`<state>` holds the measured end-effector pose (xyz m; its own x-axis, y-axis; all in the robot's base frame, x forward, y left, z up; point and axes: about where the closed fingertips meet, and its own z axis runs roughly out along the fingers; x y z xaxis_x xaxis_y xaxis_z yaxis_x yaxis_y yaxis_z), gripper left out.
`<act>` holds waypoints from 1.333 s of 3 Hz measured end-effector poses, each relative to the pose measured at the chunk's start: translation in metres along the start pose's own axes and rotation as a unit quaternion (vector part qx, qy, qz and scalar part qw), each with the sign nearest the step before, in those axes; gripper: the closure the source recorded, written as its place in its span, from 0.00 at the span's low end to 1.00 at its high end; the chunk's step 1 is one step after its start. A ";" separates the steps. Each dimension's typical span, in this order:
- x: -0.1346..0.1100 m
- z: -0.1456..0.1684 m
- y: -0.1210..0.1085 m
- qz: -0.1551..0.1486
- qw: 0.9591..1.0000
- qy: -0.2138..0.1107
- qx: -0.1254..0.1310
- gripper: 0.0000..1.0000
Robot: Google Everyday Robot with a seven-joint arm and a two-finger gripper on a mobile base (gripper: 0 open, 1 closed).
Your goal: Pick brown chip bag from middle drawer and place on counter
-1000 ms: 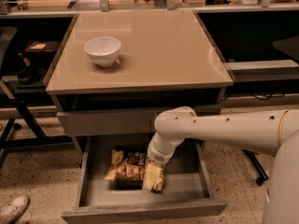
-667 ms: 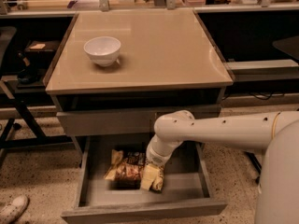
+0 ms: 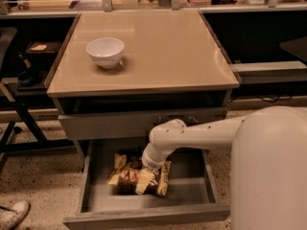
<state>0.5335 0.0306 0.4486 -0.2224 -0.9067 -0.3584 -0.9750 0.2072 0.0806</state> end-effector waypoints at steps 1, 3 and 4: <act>0.001 0.023 -0.007 0.005 1.000 -0.004 0.002 0.00; 0.009 0.052 -0.018 0.009 1.000 -0.008 0.006 0.00; 0.010 0.061 -0.019 0.005 1.000 -0.009 0.006 0.00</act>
Offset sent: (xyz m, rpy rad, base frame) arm 0.0195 0.0085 -0.0564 0.0223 -0.0164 -0.0296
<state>0.5503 0.0401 0.3867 -0.2311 -0.8977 -0.3751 -0.9728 0.2197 0.0735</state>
